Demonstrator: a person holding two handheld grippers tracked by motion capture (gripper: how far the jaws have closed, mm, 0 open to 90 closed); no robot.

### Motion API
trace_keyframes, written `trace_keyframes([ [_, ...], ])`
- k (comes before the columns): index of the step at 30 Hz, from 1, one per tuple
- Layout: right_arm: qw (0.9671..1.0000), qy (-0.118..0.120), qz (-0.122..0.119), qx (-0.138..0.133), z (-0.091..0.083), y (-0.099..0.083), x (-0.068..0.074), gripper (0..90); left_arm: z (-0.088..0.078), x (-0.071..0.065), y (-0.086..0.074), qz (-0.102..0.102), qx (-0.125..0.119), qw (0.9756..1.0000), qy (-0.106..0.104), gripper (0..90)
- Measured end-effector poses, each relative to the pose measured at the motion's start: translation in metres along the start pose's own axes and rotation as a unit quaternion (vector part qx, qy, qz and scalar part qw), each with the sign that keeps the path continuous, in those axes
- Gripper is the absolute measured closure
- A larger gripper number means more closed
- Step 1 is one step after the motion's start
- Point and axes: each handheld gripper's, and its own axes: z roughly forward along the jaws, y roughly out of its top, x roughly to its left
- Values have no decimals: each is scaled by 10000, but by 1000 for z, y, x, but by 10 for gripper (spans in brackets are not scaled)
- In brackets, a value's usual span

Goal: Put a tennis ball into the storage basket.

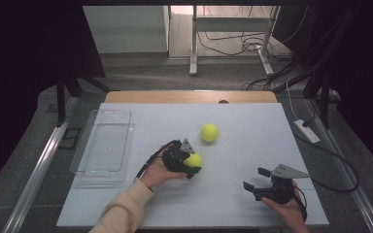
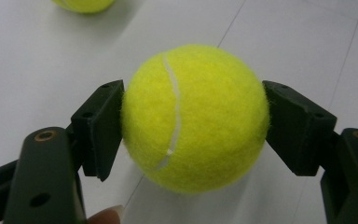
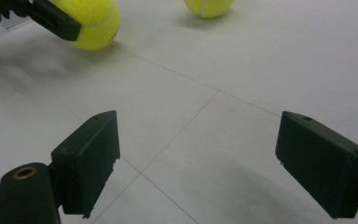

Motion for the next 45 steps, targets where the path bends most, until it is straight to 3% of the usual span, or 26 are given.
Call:
trace_keyframes([
  [5,10000,-10,11,-2,0,0,0,138,-11,0,1,25,-225,9997,-1,268],
  [15,10000,-39,19,-20,-1,0,0,138,-19,1,1,-1,-379,9993,26,267],
  [18,10000,-37,23,-27,-1,0,0,139,-26,2,1,-128,-590,9980,-188,267],
  [25,10000,-32,43,-46,-1,0,0,138,-37,3,3,-59,-691,9976,-25,267],
  [34,9999,-40,36,-92,-4,0,2,141,-48,6,4,-124,-890,9959,56,267],
  [45,9998,-26,22,-205,-7,6,11,140,-54,11,2,-188,-939,9953,170,266],
])
